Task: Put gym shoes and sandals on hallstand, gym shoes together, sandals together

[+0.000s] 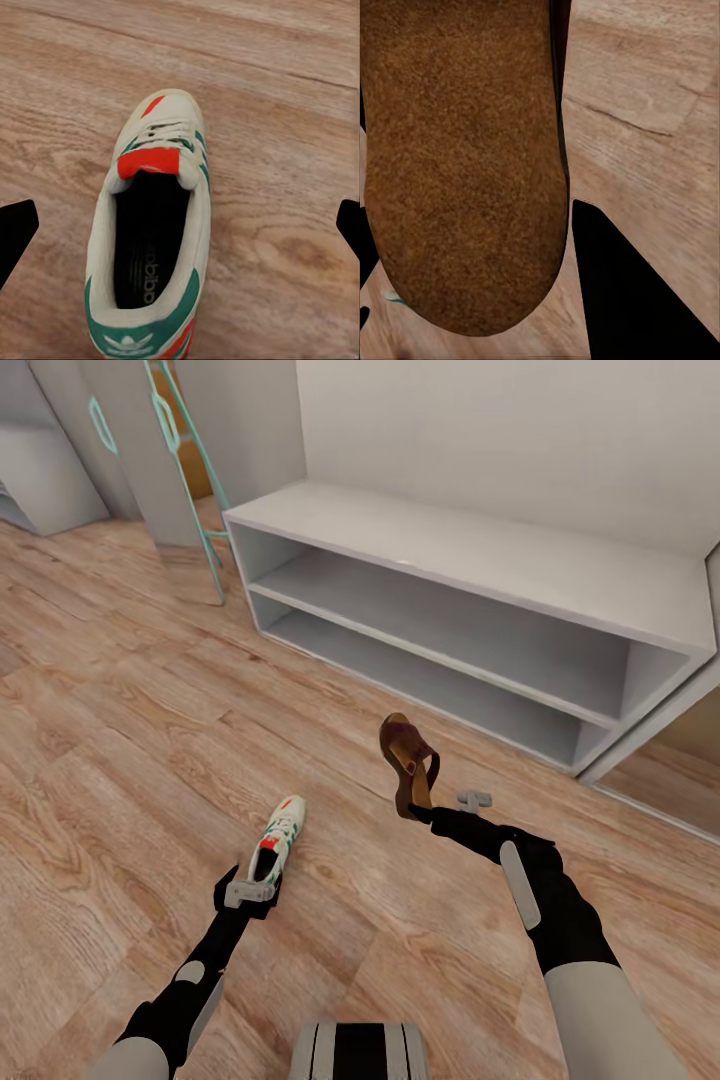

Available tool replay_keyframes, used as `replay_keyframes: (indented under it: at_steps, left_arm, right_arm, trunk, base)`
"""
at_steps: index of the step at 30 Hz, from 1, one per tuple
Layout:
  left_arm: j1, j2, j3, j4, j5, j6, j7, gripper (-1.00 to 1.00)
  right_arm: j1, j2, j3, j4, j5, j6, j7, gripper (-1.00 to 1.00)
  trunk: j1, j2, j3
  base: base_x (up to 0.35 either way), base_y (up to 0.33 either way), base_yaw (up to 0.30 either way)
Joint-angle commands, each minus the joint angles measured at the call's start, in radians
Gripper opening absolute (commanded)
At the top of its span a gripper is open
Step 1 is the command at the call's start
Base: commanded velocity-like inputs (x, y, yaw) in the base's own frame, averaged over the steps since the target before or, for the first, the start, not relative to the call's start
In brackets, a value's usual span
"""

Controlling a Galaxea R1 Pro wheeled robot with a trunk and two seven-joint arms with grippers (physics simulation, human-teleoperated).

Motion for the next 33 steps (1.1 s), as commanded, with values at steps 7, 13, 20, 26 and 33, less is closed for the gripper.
replay_keyframes:
  at_steps: [7,13,20,26,33]
  left_arm:
    - [-0.001,-0.001,0.009,0.000,-0.009,-0.004,-0.005,1.00]
    - [-0.001,0.000,0.010,0.000,-0.009,-0.005,-0.005,1.00]
    - [-0.001,0.000,0.011,0.000,-0.008,-0.005,-0.005,1.00]
    - [-0.001,0.000,0.011,0.000,-0.008,-0.005,-0.005,1.00]
    - [-0.001,0.000,0.011,0.000,0.020,-0.005,-0.005,1.00]
  right_arm:
    - [-0.001,0.002,-0.003,-0.001,-0.010,0.010,0.001,-1.00]
    - [-0.001,0.001,-0.003,-0.001,-0.010,0.010,0.001,-1.00]
    - [-0.001,0.001,-0.003,-0.001,-0.010,0.010,0.001,-1.00]
    - [-0.001,0.001,-0.003,-0.001,-0.010,0.010,0.001,-1.00]
    - [0.000,0.001,-0.003,-0.001,-0.010,0.010,0.001,-1.00]
  trunk:
    - [0.003,-0.002,-0.039]
    - [0.006,-0.003,-0.072]
    - [0.009,-0.005,-0.111]
    - [0.011,-0.006,-0.144]
    - [0.015,-0.008,-0.182]
  base:
    - [0.000,0.000,0.000]
    - [0.000,0.000,0.000]
    - [0.000,0.000,0.000]
    - [0.000,0.000,0.000]
    - [0.000,0.000,0.000]
